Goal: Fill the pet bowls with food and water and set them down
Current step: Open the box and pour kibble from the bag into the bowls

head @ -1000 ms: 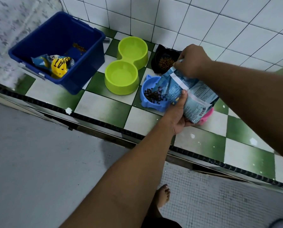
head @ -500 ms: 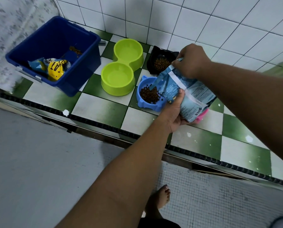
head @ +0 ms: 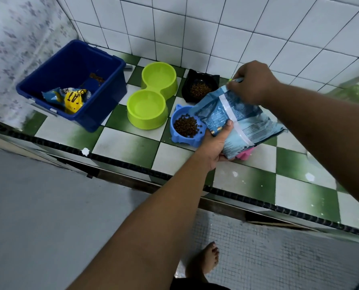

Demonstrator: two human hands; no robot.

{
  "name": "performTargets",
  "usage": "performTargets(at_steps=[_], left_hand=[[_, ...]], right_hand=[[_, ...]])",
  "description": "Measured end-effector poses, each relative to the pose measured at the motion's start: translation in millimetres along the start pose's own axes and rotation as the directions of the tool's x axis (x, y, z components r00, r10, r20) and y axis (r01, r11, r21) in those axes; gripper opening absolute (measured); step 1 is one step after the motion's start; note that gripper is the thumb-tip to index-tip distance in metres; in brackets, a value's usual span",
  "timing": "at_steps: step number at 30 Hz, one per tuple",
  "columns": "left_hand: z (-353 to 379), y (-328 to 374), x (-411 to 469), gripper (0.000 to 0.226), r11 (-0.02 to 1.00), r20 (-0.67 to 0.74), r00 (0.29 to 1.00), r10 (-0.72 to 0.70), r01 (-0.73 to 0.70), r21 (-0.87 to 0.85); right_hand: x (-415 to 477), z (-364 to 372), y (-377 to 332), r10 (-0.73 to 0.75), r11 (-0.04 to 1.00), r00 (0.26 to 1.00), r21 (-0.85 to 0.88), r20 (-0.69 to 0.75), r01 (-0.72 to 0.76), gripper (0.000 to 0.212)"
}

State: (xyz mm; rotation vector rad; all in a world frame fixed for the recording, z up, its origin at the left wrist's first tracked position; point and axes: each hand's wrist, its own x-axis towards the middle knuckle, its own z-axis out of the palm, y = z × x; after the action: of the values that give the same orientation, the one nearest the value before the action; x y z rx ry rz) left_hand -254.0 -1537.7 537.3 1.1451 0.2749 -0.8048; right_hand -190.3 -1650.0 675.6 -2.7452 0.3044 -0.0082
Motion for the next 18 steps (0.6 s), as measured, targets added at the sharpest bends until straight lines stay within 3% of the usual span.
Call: performTargets(at_steps=[2, 18], left_hand=[[-2, 0, -1, 0.062, 1.0, -0.002, 1.0, 0.025, -0.025, 0.014], [16, 8, -21, 0.034, 0.97, 0.023, 0.974, 0.227, -0.228, 0.084]], right_hand=[[-4, -4, 3, -0.007, 1.0, 1.0, 0.018, -0.025, 0.008, 0.024], [-44, -39, 36, -0.064, 0.986, 0.982, 0.141, -0.18, 0.09, 0.024]])
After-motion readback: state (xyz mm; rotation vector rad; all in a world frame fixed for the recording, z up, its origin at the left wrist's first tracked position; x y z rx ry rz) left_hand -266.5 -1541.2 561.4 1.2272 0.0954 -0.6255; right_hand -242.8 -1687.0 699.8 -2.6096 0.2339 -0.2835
